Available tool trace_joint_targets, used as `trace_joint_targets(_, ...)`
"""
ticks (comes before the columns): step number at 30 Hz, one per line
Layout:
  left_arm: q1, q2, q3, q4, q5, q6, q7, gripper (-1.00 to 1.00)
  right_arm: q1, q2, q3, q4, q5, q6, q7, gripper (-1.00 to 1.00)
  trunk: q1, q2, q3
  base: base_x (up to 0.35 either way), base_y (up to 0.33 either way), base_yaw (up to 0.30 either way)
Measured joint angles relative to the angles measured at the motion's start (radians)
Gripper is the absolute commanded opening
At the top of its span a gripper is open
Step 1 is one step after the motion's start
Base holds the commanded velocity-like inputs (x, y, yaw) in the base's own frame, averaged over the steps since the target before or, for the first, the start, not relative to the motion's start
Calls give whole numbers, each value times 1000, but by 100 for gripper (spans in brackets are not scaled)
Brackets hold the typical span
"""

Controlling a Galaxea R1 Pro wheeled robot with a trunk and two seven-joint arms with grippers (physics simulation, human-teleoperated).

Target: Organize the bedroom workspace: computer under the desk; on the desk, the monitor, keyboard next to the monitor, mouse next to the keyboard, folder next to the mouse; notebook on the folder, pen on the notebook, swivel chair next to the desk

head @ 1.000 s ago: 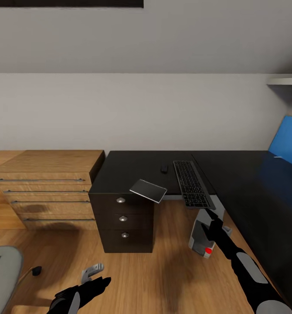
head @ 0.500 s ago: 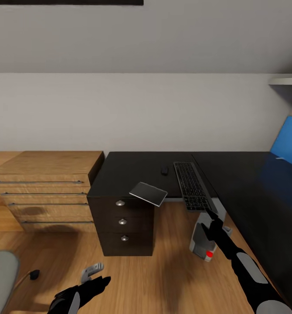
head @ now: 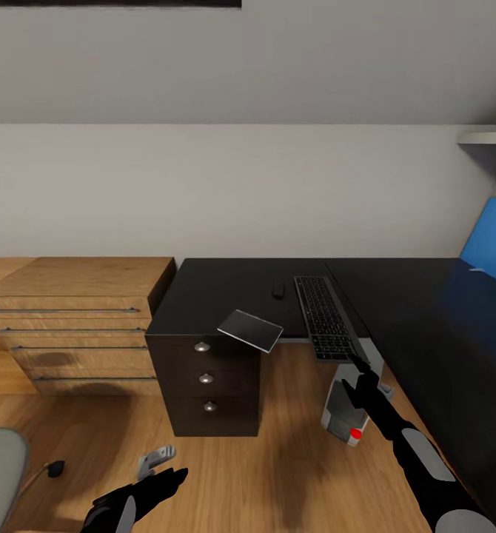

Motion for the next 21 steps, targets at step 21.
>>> trace_joint_targets(21, 0, 0, 0, -2, 3, 4, 4, 100, 0, -1, 0, 0, 0, 0, -3, 100, 27, -49, -22, 17, -20, 0)
